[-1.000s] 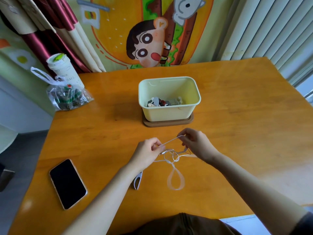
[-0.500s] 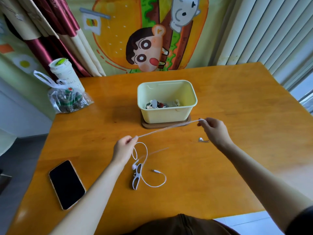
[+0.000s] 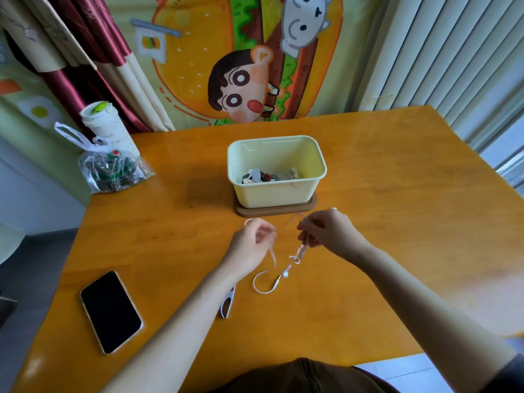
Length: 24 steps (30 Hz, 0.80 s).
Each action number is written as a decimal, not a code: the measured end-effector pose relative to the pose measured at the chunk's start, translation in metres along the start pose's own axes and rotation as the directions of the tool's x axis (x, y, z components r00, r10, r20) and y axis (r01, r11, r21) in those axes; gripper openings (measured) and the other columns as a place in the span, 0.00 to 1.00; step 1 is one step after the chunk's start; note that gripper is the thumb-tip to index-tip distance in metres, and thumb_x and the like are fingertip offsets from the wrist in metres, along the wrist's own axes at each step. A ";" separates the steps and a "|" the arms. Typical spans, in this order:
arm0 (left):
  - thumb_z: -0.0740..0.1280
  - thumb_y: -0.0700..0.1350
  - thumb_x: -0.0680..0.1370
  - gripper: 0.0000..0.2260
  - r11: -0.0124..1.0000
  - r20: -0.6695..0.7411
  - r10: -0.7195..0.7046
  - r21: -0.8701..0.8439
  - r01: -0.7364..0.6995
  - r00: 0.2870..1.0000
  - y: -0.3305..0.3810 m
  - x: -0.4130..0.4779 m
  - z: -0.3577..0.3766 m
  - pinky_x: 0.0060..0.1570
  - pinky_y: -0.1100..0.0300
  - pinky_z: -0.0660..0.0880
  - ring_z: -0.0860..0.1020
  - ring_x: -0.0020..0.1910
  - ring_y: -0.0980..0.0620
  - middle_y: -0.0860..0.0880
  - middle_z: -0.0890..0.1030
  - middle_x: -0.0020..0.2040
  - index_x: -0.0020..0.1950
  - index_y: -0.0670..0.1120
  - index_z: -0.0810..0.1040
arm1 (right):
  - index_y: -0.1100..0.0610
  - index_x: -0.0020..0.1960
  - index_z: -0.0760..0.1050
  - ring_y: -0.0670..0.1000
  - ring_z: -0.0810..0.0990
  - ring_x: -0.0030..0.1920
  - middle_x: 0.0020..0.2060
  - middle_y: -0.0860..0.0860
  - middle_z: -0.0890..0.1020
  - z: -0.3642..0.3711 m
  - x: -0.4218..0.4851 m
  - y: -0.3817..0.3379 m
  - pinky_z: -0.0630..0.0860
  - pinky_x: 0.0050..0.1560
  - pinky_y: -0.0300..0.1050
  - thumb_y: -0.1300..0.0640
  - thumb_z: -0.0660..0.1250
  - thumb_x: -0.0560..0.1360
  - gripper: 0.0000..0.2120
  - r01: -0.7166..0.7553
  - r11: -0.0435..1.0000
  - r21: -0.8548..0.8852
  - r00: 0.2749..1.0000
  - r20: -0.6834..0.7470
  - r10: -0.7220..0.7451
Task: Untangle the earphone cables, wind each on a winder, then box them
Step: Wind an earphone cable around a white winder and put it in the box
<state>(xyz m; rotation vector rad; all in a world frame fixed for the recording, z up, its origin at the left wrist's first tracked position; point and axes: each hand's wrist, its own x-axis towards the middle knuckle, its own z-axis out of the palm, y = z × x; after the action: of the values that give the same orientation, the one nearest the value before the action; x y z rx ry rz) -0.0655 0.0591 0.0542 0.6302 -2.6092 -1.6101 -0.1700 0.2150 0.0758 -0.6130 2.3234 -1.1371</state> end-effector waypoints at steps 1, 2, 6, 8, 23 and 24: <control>0.64 0.40 0.79 0.06 0.997 0.054 0.014 -0.076 -0.010 0.998 0.006 -0.002 0.008 0.49 0.60 0.75 0.79 0.49 0.48 0.49 0.81 0.48 0.48 0.52 0.75 | 0.64 0.39 0.79 0.47 0.81 0.31 0.32 0.53 0.83 0.002 -0.001 -0.003 0.81 0.39 0.43 0.62 0.65 0.77 0.10 0.000 0.998 0.056 1.000 -0.012 0.001; 0.63 0.41 0.80 0.07 0.992 0.096 0.023 -0.124 -0.011 0.995 0.011 -0.004 0.014 0.49 0.57 0.75 0.80 0.47 0.48 0.49 0.82 0.46 0.46 0.53 0.75 | 0.66 0.39 0.78 0.47 0.82 0.30 0.31 0.53 0.83 0.003 -0.001 -0.006 0.81 0.38 0.42 0.62 0.66 0.76 0.10 0.013 0.997 0.075 0.999 -0.033 -0.010; 0.66 0.44 0.78 0.04 0.966 0.076 0.049 -0.258 -0.028 0.996 0.026 -0.009 0.029 0.46 0.60 0.76 0.80 0.46 0.55 0.53 0.81 0.44 0.51 0.50 0.73 | 0.68 0.39 0.77 0.48 0.82 0.30 0.30 0.55 0.81 0.004 0.002 -0.010 0.80 0.37 0.43 0.61 0.69 0.74 0.10 0.070 0.997 -0.008 0.987 -0.146 -0.071; 0.67 0.44 0.78 0.05 0.971 0.069 0.056 -0.236 -0.039 0.996 0.028 -0.007 0.031 0.45 0.62 0.75 0.80 0.42 0.56 0.54 0.81 0.41 0.51 0.50 0.72 | 0.66 0.40 0.77 0.53 0.83 0.33 0.32 0.56 0.83 0.003 0.002 -0.010 0.81 0.41 0.51 0.60 0.69 0.74 0.10 0.084 0.996 -0.004 0.982 -0.170 -0.083; 0.61 0.40 0.81 0.10 0.973 0.021 -0.062 -0.221 0.065 0.998 0.015 -0.006 0.012 0.35 0.68 0.70 0.73 0.32 0.56 0.51 0.76 0.36 0.44 0.50 0.79 | 0.59 0.65 0.64 0.56 0.78 0.51 0.54 0.53 0.75 0.006 -0.008 0.006 0.74 0.44 0.49 0.53 0.68 0.75 0.22 -0.035 0.962 -0.271 0.891 -0.444 -0.093; 0.61 0.40 0.81 0.10 0.976 0.021 -0.060 -0.211 0.063 0.998 0.015 -0.005 0.011 0.35 0.68 0.71 0.73 0.32 0.56 0.51 0.77 0.36 0.44 0.51 0.79 | 0.58 0.66 0.65 0.56 0.76 0.54 0.57 0.55 0.73 0.007 -0.009 0.005 0.74 0.47 0.49 0.57 0.69 0.74 0.23 0.060 0.952 -0.299 0.892 -0.413 -0.186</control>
<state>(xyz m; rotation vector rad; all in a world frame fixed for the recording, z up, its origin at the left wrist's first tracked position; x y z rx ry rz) -0.0681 0.0759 0.0636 0.6936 -2.4036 -1.8829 -0.1595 0.2183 0.0701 -0.6680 2.9048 -1.0990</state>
